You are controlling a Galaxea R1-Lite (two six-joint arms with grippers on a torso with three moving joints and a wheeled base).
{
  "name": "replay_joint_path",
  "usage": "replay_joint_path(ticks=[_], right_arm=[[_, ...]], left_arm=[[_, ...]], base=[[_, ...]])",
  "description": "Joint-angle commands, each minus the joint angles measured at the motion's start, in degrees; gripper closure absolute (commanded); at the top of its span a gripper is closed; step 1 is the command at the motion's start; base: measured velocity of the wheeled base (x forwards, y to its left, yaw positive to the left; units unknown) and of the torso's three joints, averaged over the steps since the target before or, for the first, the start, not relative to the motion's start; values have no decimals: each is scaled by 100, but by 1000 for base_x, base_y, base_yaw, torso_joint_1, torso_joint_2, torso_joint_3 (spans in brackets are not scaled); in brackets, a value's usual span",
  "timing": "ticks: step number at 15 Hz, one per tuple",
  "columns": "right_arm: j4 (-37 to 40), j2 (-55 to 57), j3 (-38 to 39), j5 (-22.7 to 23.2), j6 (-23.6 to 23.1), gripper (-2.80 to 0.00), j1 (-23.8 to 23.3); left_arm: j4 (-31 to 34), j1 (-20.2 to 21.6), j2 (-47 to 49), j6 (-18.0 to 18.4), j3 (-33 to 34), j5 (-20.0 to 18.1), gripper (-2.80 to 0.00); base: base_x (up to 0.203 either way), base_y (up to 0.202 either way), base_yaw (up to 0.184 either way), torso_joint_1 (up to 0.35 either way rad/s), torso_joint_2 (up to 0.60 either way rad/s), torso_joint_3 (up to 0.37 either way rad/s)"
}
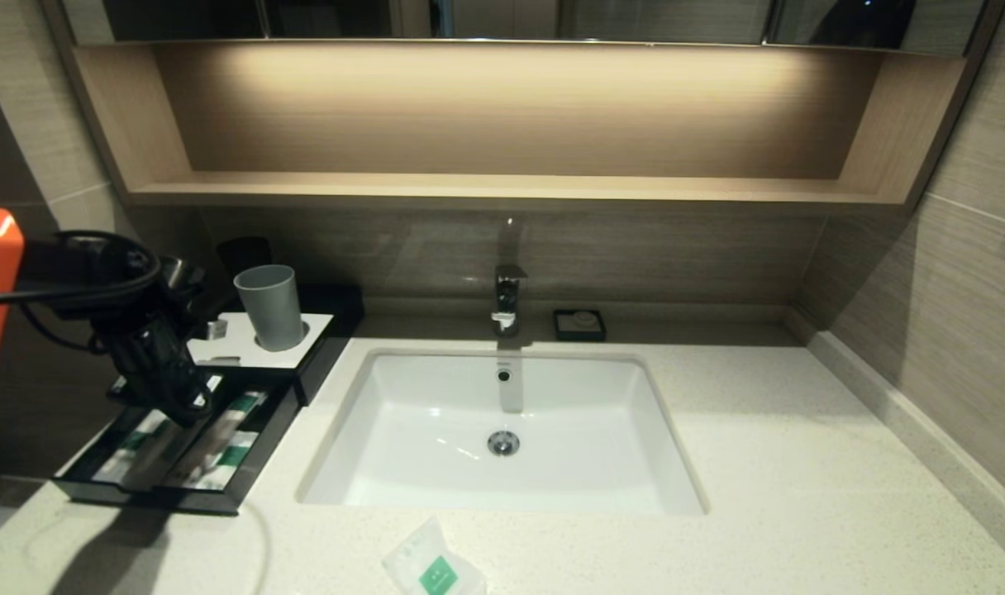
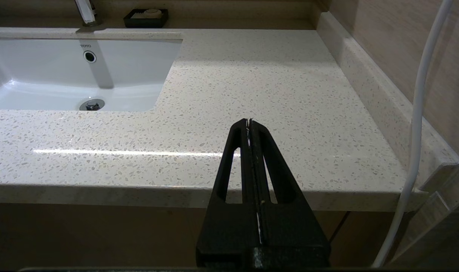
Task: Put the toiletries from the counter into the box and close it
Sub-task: Place the bathroom toiletry into the drawer, then pick up the bathroom toiletry
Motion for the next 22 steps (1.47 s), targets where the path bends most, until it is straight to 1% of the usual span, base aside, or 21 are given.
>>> replay_joint_path(ticks=[1, 4, 5, 10, 12, 14, 18, 22], right_arm=[[-2, -9, 9, 1, -1, 0, 1], [-2, -9, 9, 1, -1, 0, 1], [-2, -9, 9, 1, -1, 0, 1], [-2, -9, 9, 1, -1, 0, 1], [-2, -9, 9, 1, -1, 0, 1], [-2, -9, 9, 1, -1, 0, 1], [-2, -1, 9, 1, -1, 0, 1], [-2, 0, 7, 1, -1, 0, 1]], left_arm=[[29, -9, -1, 9, -120, 6, 0], [79, -14, -350, -49, -50, -42, 0], [94, -21, -557, -80, 73, -51, 0], [44, -91, -1874, -98, 1092, -85, 0], [44, -209, -2387, -77, 1411, -296, 0], [43, -540, -2749, -63, 1673, -486, 0], [23, -1445, -3134, -64, 1990, -801, 0], [-148, -2436, -3323, -77, 2112, -862, 0]], base=[[0, 0, 0, 0, 0, 0], [0, 0, 0, 0, 0, 0], [0, 0, 0, 0, 0, 0], [0, 0, 0, 0, 0, 0], [0, 0, 0, 0, 0, 0], [0, 0, 0, 0, 0, 0], [0, 0, 0, 0, 0, 0], [0, 0, 0, 0, 0, 0]])
